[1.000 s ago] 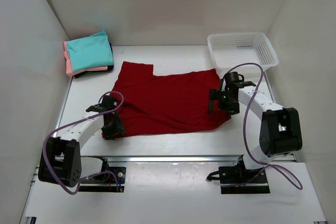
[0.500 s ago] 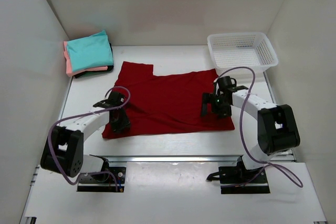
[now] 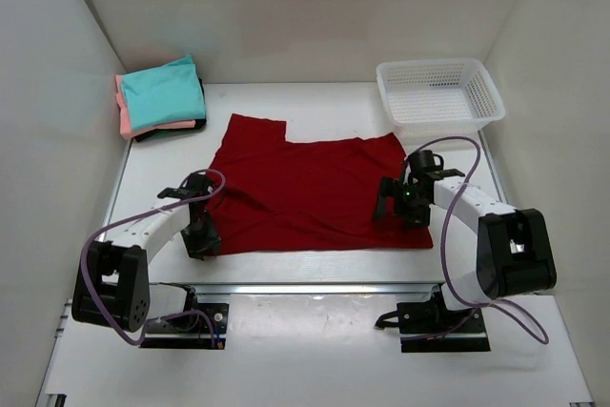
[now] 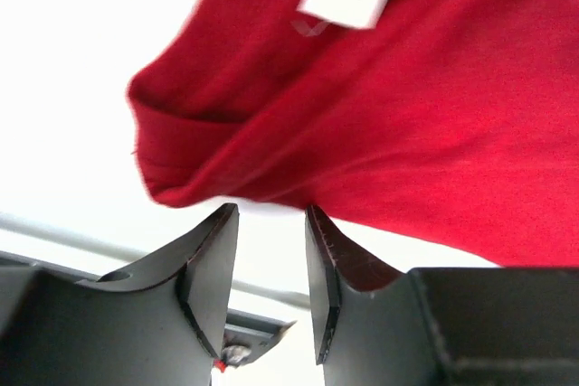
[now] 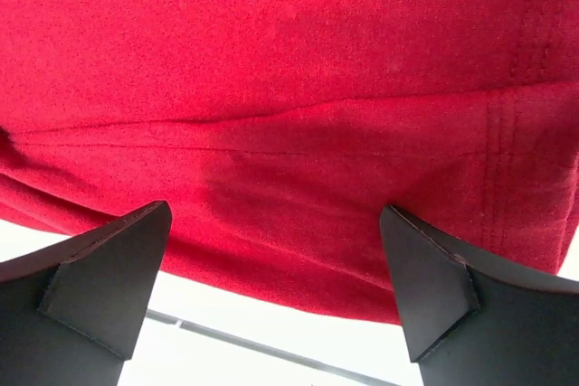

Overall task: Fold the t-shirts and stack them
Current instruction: Fold the flattened tshirt in 1/3 of the way

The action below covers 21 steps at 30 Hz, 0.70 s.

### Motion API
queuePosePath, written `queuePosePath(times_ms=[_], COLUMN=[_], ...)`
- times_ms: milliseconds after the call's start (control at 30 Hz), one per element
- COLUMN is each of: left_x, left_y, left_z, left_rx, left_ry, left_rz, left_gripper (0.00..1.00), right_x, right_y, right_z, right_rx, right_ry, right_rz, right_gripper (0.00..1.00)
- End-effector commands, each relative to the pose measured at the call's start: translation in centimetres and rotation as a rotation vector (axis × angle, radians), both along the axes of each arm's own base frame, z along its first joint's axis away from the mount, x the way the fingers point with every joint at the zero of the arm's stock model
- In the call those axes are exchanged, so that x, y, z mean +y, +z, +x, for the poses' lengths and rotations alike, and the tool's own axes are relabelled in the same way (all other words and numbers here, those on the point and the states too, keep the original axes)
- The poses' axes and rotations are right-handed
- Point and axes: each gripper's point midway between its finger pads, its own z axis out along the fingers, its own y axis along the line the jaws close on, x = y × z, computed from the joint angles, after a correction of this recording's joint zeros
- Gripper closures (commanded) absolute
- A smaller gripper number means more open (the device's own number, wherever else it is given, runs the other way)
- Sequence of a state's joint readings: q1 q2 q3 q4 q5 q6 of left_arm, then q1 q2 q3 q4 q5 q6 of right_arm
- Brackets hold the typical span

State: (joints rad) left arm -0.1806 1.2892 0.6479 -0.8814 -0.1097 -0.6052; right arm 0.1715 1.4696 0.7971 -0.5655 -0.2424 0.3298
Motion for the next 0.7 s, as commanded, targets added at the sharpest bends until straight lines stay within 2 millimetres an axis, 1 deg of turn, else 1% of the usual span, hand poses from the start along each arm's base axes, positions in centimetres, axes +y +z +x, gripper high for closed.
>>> queuePosePath(times_ms=[0, 67, 167, 233, 267, 300, 333, 367, 400, 433, 467, 500, 533, 567, 600, 633, 667], left_x=[0.3, 0.3, -0.5, -1.3, -2.0, -2.5, -2.8, -3.1, -4.2, -4.7, -5.6, -6.5, -7.2, -7.5, -7.7, -7.7, -7.1], left_y=[1.1, 1.7, 3.9, 6.4, 7.5, 8.3, 8.7, 8.5, 8.1, 7.4, 6.5, 6.4, 5.9, 4.9, 4.4, 3.4, 2.3], left_z=[-0.7, -0.8, 0.3, 2.3, 3.3, 4.5, 5.2, 6.3, 7.1, 7.5, 8.2, 9.1, 10.1, 10.1, 10.5, 10.5, 10.3], left_rx=[0.009, 0.005, -0.065, -0.169, -0.227, -0.277, -0.299, -0.319, -0.327, -0.316, -0.319, -0.364, -0.382, -0.368, -0.384, -0.376, -0.352], left_ry=[-0.033, -0.030, -0.018, 0.007, 0.008, 0.020, 0.023, 0.033, 0.028, 0.034, 0.028, 0.014, 0.012, 0.008, 0.007, 0.010, 0.009], left_rz=[0.004, -0.008, -0.055, -0.106, -0.139, -0.161, -0.172, -0.173, -0.206, -0.215, -0.228, -0.236, -0.245, -0.245, -0.239, -0.214, -0.190], left_gripper=[0.53, 0.54, 0.55, 0.56, 0.56, 0.56, 0.56, 0.56, 0.57, 0.57, 0.59, 0.62, 0.62, 0.63, 0.64, 0.65, 0.66], right_x=[-2.5, -2.3, -2.4, -2.1, -2.1, -1.9, -1.5, -1.3, -0.9, -0.4, -0.1, 0.2, 0.6, 0.6, 0.9, 1.1, 1.0], right_y=[-1.7, -1.4, -0.6, 0.4, 1.1, 1.8, 2.3, 3.1, 3.8, 4.4, 4.5, 4.7, 4.6, 4.1, 3.6, 2.9, 2.4], right_z=[-6.2, -7.2, -7.8, -7.3, -6.6, -6.0, -5.4, -4.5, -3.7, -2.5, -2.0, -1.0, -0.8, -0.5, -0.2, -0.4, -0.4], right_rx=[0.222, 0.228, 0.229, 0.198, 0.166, 0.151, 0.126, 0.092, 0.053, 0.008, -0.014, -0.049, -0.054, -0.056, -0.052, -0.027, -0.017], right_ry=[-0.053, -0.041, -0.040, -0.023, -0.019, -0.013, -0.007, -0.006, 0.000, 0.000, -0.005, -0.013, -0.005, -0.011, 0.000, 0.005, 0.010], right_rz=[-0.081, -0.064, -0.059, -0.045, -0.037, -0.027, -0.007, 0.001, 0.018, 0.034, 0.048, 0.064, 0.077, 0.082, 0.081, 0.077, 0.066], right_gripper=[0.01, 0.01, 0.01, 0.01, 0.00, 0.01, 0.00, 0.01, 0.01, 0.00, 0.01, 0.01, 0.01, 0.01, 0.01, 0.01, 0.01])
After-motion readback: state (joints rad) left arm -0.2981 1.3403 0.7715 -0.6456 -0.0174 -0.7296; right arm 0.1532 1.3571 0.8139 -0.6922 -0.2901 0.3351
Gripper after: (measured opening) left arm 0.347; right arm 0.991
